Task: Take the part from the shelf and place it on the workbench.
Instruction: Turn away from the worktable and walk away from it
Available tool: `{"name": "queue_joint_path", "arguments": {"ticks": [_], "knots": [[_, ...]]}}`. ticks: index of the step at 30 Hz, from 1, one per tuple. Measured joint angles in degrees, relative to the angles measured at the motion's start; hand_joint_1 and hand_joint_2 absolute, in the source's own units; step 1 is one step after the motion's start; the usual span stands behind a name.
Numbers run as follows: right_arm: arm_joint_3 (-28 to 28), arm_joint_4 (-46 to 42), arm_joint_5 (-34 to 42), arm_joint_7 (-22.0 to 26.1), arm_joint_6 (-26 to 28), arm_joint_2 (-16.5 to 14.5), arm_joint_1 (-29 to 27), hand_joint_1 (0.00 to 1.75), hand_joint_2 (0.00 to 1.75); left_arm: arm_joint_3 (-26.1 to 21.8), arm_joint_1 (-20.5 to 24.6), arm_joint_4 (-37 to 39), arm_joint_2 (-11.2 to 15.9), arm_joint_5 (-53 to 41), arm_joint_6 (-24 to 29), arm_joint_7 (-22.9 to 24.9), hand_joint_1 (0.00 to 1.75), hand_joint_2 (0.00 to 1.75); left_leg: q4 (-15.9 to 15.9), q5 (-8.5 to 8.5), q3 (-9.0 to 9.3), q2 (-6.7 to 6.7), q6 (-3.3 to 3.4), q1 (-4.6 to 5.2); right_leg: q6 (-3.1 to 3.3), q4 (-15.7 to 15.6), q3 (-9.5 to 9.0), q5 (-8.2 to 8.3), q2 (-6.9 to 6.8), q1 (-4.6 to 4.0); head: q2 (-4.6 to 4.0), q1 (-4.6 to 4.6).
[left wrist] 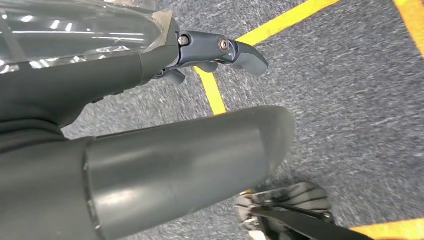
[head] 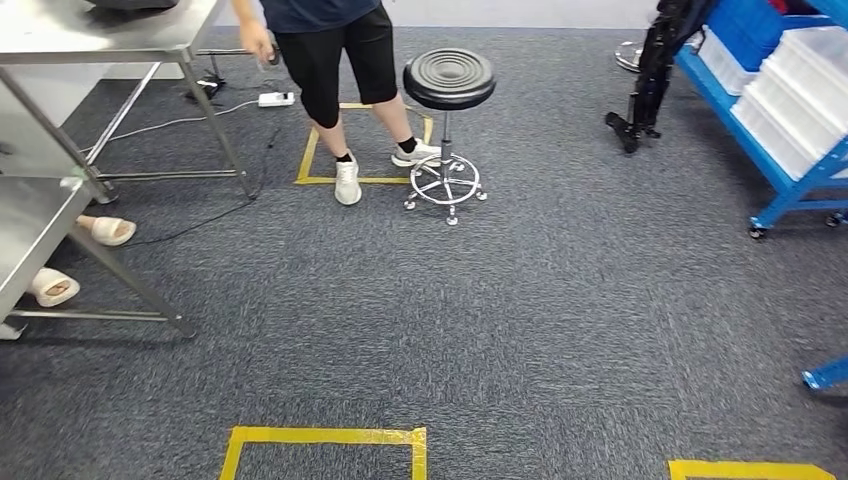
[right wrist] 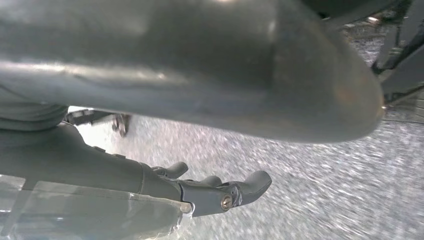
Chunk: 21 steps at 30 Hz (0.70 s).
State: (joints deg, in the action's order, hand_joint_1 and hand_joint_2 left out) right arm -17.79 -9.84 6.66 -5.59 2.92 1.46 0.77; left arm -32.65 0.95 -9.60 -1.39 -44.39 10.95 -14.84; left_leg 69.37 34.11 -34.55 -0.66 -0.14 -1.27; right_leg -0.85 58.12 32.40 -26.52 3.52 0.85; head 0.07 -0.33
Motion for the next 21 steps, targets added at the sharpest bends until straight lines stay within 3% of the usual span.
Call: {"name": "queue_joint_path", "arguments": {"ticks": [2, 4, 6, 8, 10, 12, 13, 14, 16, 17, 19, 21], "knots": [[0.01, 0.00, 0.37, -0.21, 0.26, -0.10, 0.07, 0.00, 0.00, 0.00, 0.01, 0.00, 0.10, -0.17, -0.21, 0.22, 0.00, 0.00, -6.95, -3.53, 2.89, -2.38, 0.11, -0.29, -0.20, 0.23, 0.00, -0.03, 1.43, -0.19, 0.00, 0.06], [0.02, 0.00, 0.59, -0.21, 0.31, -0.14, 0.23, 0.00, 0.00, 0.02, 0.07, 0.00, 0.04, -0.48, -0.26, -0.62, 0.00, 0.00, -9.89, -4.30, 4.00, -3.85, 0.27, -0.22, -0.85, 0.39, 0.49, 0.12, 2.66, -0.29, 0.01, 0.13], [0.03, 0.00, 0.66, -0.20, 0.30, -0.19, 0.20, 0.00, 0.00, 0.07, 0.27, 0.00, -0.10, -0.75, -0.06, -1.60, 0.00, 0.00, -10.31, -4.53, 4.07, -2.77, 0.91, 0.08, -1.69, 0.31, 1.12, 0.42, 3.72, -0.12, 0.01, 0.15], [0.03, 0.00, 0.67, -0.15, 0.31, -0.34, 0.14, 0.00, 0.00, 0.13, 0.64, -0.02, -0.23, -1.02, 0.12, -2.22, 0.00, 0.00, -10.77, -4.94, 4.23, -1.39, 1.80, 0.08, -1.99, 1.98, 2.31, -0.33, 2.00, -0.20, 0.00, 0.30], [0.04, 0.00, 0.80, 0.16, 0.65, -0.55, 0.34, 0.00, 0.00, 0.20, 1.05, -0.06, -0.27, -1.60, 0.02, -2.45, 0.00, 0.00, -11.01, -5.11, 4.25, 0.18, 2.32, 0.24, -1.68, 8.12, 5.43, -2.99, -1.24, -0.33, 0.00, 0.56], [0.11, 0.00, 1.20, 0.77, 1.12, -0.66, 0.53, 0.00, 0.00, 0.47, 1.62, -0.16, -0.28, -2.25, -0.44, -2.03, 0.00, 0.00, -11.00, -5.08, 4.16, 1.88, 2.47, 0.48, -1.61, 15.34, 9.05, -5.44, -2.57, -0.20, 0.00, 0.69], [0.16, 0.00, 1.45, 1.06, 1.25, -0.68, 0.55, 0.00, 0.00, 0.70, 2.04, -0.25, -0.30, -2.51, -0.71, -1.68, 0.00, 0.00, -11.00, -5.05, 4.13, 2.65, 2.46, 0.54, -1.87, 16.74, 9.69, -5.63, -2.81, -0.10, 0.00, 0.70], [0.22, 0.00, 1.67, 1.28, 1.32, -0.70, 0.54, 0.00, 0.00, 0.96, 2.53, -0.36, -0.33, -2.77, -0.96, -1.26, 0.00, 0.00, -11.00, -5.01, 4.14, 3.29, 2.42, 0.54, -2.30, 15.73, 9.09, -4.97, -3.04, 0.00, 0.00, 0.73], [0.31, 0.00, 2.04, 1.45, 1.35, -0.72, 0.56, 0.00, 0.00, 1.46, 3.52, -0.65, -0.44, -3.07, -1.26, -0.76, 0.00, 0.00, -10.99, -4.88, 4.34, 4.42, 2.22, 0.52, -3.16, 8.24, 4.87, -2.29, -4.38, 0.17, 0.00, 0.79], [0.33, 0.00, 2.16, 1.44, 1.26, -0.76, 0.65, 0.00, 0.00, 1.63, 3.87, -0.81, -0.45, -3.17, -1.31, -0.64, 0.00, 0.00, -10.99, -4.71, 4.45, 4.94, 1.96, 0.66, -3.28, 4.44, 2.67, -1.15, -5.48, 0.02, 0.00, 0.80], [0.35, 0.00, 2.07, 1.19, 0.85, -0.93, 0.78, 0.00, 0.00, 1.85, 4.21, -1.09, -0.24, -3.26, -1.09, -0.62, 0.00, 0.00, -11.06, -4.33, 4.68, 5.93, 1.26, 0.87, -2.73, 0.62, 0.52, -0.14, -6.56, -0.41, 0.00, 0.73], [0.35, 0.00, 1.71, 0.74, 0.34, -1.09, 0.63, 0.00, 0.00, 2.04, 4.31, -1.25, -0.02, -3.27, -0.68, -0.74, 0.00, 0.00, -11.35, -3.99, 5.13, 7.01, 0.52, 0.83, -1.79, 0.34, 0.49, -0.08, -5.58, -0.67, 0.00, 0.66]]}}
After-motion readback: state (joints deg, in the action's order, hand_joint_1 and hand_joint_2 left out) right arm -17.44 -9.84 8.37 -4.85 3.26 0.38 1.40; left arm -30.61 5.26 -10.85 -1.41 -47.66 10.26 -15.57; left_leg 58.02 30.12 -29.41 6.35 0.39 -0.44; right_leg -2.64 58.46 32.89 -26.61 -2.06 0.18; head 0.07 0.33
